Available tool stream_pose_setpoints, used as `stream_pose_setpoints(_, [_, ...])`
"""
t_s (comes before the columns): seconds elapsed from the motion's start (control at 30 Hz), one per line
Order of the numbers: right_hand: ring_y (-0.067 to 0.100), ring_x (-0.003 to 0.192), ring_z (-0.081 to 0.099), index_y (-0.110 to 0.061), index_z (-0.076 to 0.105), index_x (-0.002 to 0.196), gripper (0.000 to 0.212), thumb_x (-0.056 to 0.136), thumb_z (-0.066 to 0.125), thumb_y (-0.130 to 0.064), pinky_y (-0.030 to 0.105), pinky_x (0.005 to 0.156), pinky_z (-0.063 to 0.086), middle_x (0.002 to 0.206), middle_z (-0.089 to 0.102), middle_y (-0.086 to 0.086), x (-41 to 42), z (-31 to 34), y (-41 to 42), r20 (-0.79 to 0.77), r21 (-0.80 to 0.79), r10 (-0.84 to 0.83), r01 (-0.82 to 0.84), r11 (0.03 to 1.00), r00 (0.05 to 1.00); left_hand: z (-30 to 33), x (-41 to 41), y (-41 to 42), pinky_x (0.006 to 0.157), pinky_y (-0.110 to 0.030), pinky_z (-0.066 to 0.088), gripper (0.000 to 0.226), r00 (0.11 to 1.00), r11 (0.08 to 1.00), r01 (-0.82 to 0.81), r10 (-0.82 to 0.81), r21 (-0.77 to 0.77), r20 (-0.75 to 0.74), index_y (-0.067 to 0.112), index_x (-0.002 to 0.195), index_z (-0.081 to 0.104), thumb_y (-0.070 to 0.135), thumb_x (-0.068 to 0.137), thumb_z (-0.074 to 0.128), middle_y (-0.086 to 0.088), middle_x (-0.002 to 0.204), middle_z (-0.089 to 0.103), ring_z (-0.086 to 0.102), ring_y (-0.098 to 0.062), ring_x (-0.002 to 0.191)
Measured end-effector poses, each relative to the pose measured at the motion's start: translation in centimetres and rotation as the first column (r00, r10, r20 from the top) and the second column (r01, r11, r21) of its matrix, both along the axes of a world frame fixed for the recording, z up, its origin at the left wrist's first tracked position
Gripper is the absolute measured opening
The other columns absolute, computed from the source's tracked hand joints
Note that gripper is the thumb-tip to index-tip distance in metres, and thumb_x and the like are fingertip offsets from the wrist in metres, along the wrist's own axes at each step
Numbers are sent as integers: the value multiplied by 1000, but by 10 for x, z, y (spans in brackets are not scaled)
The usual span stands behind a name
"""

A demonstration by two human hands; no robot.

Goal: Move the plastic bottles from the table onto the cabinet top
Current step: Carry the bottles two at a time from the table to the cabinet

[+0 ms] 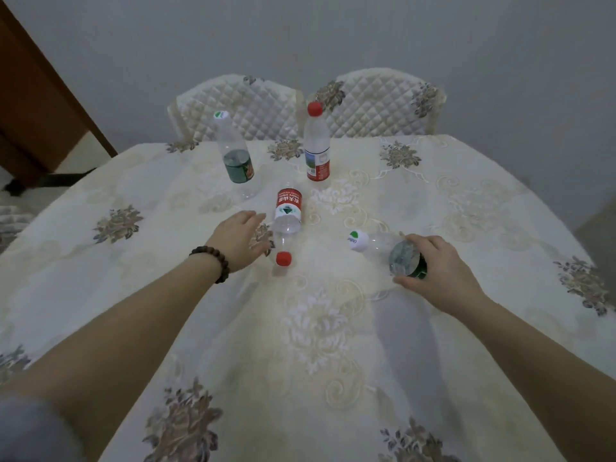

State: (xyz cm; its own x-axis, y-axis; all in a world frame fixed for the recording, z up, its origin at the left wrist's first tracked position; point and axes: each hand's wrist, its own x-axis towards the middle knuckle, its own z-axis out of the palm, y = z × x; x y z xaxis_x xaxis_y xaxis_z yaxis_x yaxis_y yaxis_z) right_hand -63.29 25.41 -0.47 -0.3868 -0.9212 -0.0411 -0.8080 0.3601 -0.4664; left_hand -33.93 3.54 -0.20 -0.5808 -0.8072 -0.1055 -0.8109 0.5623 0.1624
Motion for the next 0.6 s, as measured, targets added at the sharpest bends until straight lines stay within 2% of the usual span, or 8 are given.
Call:
stream_pose_setpoints(0.1, [22,121,42,-26,37,141,81,72,78,-40,36,96,41,132,45,2,12,3,0,3,-21,-99,99,995,995,-6,-15,-46,115,-38,26,83,978,982,174,-181,67,101,24,149,22,33,82,68,-5,155,25,26,-22,141])
stream_pose_setpoints(0.2, [23,120,43,-25,39,140,80,72,78,-40,36,95,42,131,46,3,22,3,-5,-14,-20,-146,146,989,989,-11,-34,-83,114,-40,26,100,915,937,348,-346,27,207,24,151,16,26,72,78,-3,157,20,22,-22,142])
stream_pose_setpoints(0.37, [20,118,44,-25,39,140,81,72,76,-45,33,92,43,131,47,0,27,1,-9,-79,5,-174,175,985,982,-19,-55,-123,117,-49,17,124,836,896,427,-442,122,326,31,151,-6,37,65,84,0,160,-6,2,-22,147])
stream_pose_setpoints(0.5, [18,115,46,-25,39,139,81,70,77,-47,34,92,45,130,47,-1,29,6,-10,-113,8,-190,192,981,975,-29,-65,-130,118,-48,10,115,815,878,452,-479,158,327,38,150,-3,31,71,81,2,159,-15,-7,-21,147])
stream_pose_setpoints(0.6, [17,112,47,-26,40,138,81,69,77,-47,32,90,45,128,48,-2,33,8,-8,-127,14,-193,197,980,973,-40,-64,-134,118,-49,6,94,834,871,488,-484,56,267,38,148,19,41,72,75,4,160,-8,-7,-21,147])
